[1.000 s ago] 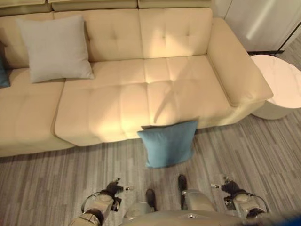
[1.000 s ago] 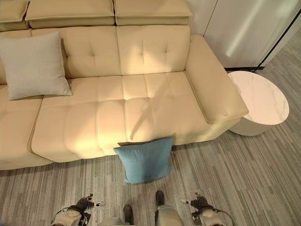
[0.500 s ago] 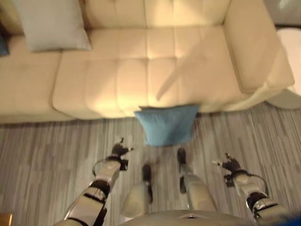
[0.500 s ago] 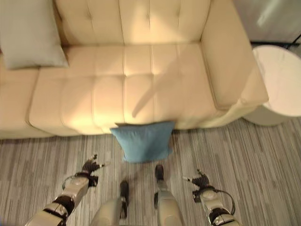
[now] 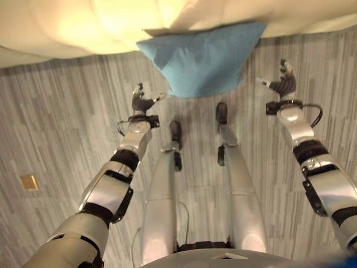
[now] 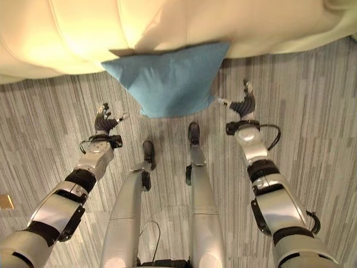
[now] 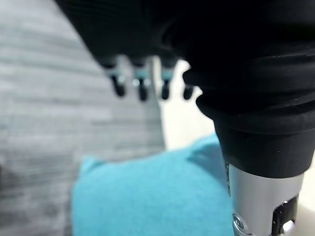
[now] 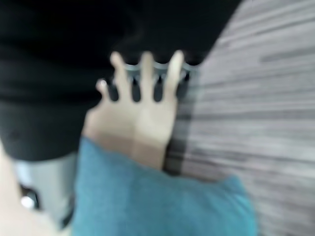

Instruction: Pick up all the scattered cushions and arrange them neatly on the sofa.

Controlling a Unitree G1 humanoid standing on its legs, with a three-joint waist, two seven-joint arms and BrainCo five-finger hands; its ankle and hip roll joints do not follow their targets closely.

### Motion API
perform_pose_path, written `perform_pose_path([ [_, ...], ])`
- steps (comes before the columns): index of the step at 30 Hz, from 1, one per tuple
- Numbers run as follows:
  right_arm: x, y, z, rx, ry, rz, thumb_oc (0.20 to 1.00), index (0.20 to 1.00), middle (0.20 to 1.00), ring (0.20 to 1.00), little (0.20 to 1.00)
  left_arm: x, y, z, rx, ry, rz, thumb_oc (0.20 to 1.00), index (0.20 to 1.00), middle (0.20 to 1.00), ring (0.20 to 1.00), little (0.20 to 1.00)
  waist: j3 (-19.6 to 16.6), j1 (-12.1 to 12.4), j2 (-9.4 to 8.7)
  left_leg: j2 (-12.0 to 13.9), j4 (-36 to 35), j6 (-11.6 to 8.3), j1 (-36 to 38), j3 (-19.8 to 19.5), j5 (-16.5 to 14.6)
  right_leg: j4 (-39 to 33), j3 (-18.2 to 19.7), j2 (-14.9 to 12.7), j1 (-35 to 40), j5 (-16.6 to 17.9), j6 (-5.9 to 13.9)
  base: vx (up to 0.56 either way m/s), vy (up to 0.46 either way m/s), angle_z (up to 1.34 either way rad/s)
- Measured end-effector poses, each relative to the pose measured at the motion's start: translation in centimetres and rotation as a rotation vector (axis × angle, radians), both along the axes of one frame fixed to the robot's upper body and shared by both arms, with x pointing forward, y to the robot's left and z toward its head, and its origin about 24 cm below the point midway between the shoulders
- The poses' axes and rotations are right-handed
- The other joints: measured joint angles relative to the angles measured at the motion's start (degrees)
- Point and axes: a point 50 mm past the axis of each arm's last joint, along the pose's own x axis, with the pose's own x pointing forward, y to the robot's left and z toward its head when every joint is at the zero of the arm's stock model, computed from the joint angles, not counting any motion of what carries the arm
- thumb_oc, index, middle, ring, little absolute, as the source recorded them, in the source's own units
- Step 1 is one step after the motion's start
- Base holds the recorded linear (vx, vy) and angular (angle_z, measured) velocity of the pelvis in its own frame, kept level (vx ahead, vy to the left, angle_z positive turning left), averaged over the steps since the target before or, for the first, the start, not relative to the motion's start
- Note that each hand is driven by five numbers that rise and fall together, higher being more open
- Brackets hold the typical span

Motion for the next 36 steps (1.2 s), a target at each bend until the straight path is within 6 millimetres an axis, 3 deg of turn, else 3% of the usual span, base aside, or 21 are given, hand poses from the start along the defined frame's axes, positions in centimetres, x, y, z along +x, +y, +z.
perform_pose_path([
  [3, 0.5, -0.1, 3.8, -0.032, -0.088, -0.010, 1.000, 1.000, 1.000, 1.000, 1.000, 1.2, -0.9, 4.1, 0.037, -0.096, -0.021, 1.000, 1.000, 1.000, 1.000, 1.000, 1.39, 0.16, -0.04, -0.61, 3.63, -0.06, -5.39, -0.53, -0.78, 5.04, -0.08, -0.44, -5.83, -1.61, -0.30, 0.03, -0.036, 0.13],
  [5, 0.6, -0.4, 4.8, -0.042, -0.106, -0.031, 1.000, 1.000, 1.000, 1.000, 1.000, 1.5, -0.4, 5.9, 0.056, -0.140, -0.011, 1.000, 1.000, 1.000, 1.000, 1.000, 1.93, 0.19, -0.31, -0.71, 5.14, -0.14, -7.84, -0.67, -0.94, 6.73, 0.02, -0.44, -8.36, -1.89, -0.47, 0.02, -0.025, 0.06],
  [9, 0.5, -1.3, 3.9, -0.072, -0.077, -0.065, 1.000, 1.000, 1.000, 1.000, 1.000, 1.7, 0.5, 7.2, 0.077, -0.166, 0.011, 1.000, 1.000, 1.000, 1.000, 1.000, 1.78, -0.81, -0.31, -0.89, 5.27, -0.07, -9.20, -0.68, -0.97, 6.88, 0.08, -0.68, -9.68, -2.21, 0.04, 0.01, 0.002, 0.02],
  [13, 0.1, -3.0, 6.2, -0.090, -0.129, -0.113, 1.000, 1.000, 1.000, 1.000, 1.000, 1.8, 1.5, 11.9, 0.107, -0.276, 0.044, 1.000, 1.000, 1.000, 1.000, 1.000, 1.65, -1.88, -0.33, -0.82, 6.01, 0.37, -15.59, -0.15, -0.48, 6.12, 0.70, -0.46, -15.59, -0.99, 0.70, 0.02, 0.013, -0.04],
  [18, 0.1, -3.1, 5.7, -0.064, -0.122, -0.109, 1.000, 1.000, 1.000, 1.000, 1.000, 2.0, 0.4, 12.7, 0.091, -0.295, 0.013, 1.000, 1.000, 1.000, 1.000, 1.000, 1.75, -2.63, -0.32, -0.72, 7.23, 0.90, -17.56, 1.68, -1.33, 7.04, 2.87, 0.02, -18.31, -0.60, 0.92, 0.03, -0.009, -0.10],
  [21, 0.0, -1.9, 8.0, -0.102, -0.189, -0.057, 1.000, 1.000, 1.000, 1.000, 1.000, 1.8, -1.9, 15.5, 0.132, -0.385, -0.058, 1.000, 1.000, 1.000, 1.000, 1.000, 1.59, -1.96, -0.15, -0.63, 9.05, 0.77, -21.54, 2.11, -1.61, 9.02, 3.48, 0.16, -22.91, -1.38, 1.05, 0.03, -0.055, 0.03],
  [23, -0.2, -0.1, 13.1, -0.194, -0.295, -0.003, 1.000, 1.000, 1.000, 1.000, 1.000, 0.9, -4.0, 19.3, 0.137, -0.513, -0.111, 1.000, 1.000, 1.000, 1.000, 1.000, 1.89, 0.05, 0.33, 0.04, 15.01, 0.51, -28.24, 2.57, -3.00, 14.85, 3.89, 1.19, -30.10, -1.95, 0.49, 0.02, -0.057, -0.07],
  [25, 0.3, 2.1, 14.3, -0.187, -0.296, 0.035, 1.000, 1.000, 1.000, 1.000, 1.000, 1.0, -4.9, 18.6, 0.172, -0.493, -0.131, 1.000, 1.000, 1.000, 1.000, 1.000, 2.54, 1.98, 0.88, 0.21, 17.44, 0.33, -28.06, 1.95, -3.73, 17.17, 3.77, 1.54, -29.73, -2.70, 0.41, 0.00, -0.069, 0.00],
  [26, 0.4, 2.2, 13.9, -0.192, -0.282, 0.035, 1.000, 1.000, 1.000, 1.000, 1.000, 1.1, -5.3, 18.2, 0.142, -0.482, -0.148, 1.000, 1.000, 1.000, 1.000, 1.000, 2.53, 2.38, 0.90, 0.34, 17.84, 0.31, -28.05, 1.63, -3.52, 17.23, 3.69, 1.46, -29.33, -2.59, 0.55, 0.00, -0.078, 0.04],
  [28, 0.9, 4.7, 13.5, -0.197, -0.255, 0.068, 1.000, 1.000, 1.000, 1.000, 1.000, 1.1, -6.8, 17.5, 0.067, -0.461, -0.185, 1.000, 1.000, 1.000, 1.000, 1.000, 2.54, 2.85, 0.92, 0.16, 19.84, 0.30, -27.93, 0.83, -3.38, 18.54, 2.98, 1.60, -28.50, -2.25, 0.77, 0.01, -0.057, 0.00],
  [29, 1.1, 5.6, 13.3, -0.223, -0.238, 0.079, 0.827, 0.827, 0.827, 0.827, 0.827, 1.1, -7.0, 17.4, 0.064, -0.457, -0.189, 1.000, 1.000, 1.000, 1.000, 1.000, 2.54, 2.76, 0.92, 0.05, 20.41, 0.31, -27.96, 0.59, -3.40, 18.79, 2.95, 1.54, -28.30, -2.33, 0.61, 0.00, 0.000, 0.00],
  [30, 1.1, 5.8, 13.4, -0.228, -0.238, 0.080, 0.200, 0.200, 0.200, 0.200, 0.200, 1.1, -6.9, 17.4, 0.065, -0.457, -0.185, 0.721, 0.721, 0.721, 0.721, 0.721, 2.54, 2.71, 0.92, 0.08, 20.40, 0.32, -27.98, 0.54, -3.39, 18.53, 2.90, 1.57, -28.19, -2.18, 0.60, 0.01, -0.011, -0.05],
  [32, 0.9, 6.0, 13.6, -0.233, -0.251, 0.090, 0.200, 0.200, 0.200, 0.200, 0.200, 1.1, -5.6, 17.8, 0.031, -0.465, -0.137, 0.200, 0.200, 0.200, 0.200, 0.200, 2.53, 2.03, 0.92, 0.33, 18.61, 0.36, -27.46, -0.31, -2.54, 15.62, 2.21, 1.75, -26.57, -1.15, 1.36, 0.02, -0.005, -0.04],
  [36, 0.2, 6.3, 13.8, -0.214, -0.296, 0.137, 0.200, 0.200, 0.200, 0.200, 0.200, 0.8, -3.3, 18.0, -0.012, -0.490, -0.095, 0.200, 0.200, 0.200, 0.200, 0.200, 2.45, 1.07, 0.84, 0.28, 15.73, 0.54, -24.98, 0.03, -1.42, 11.04, 2.19, 1.97, -23.43, 0.75, 1.31, 0.02, -0.006, -0.06],
])
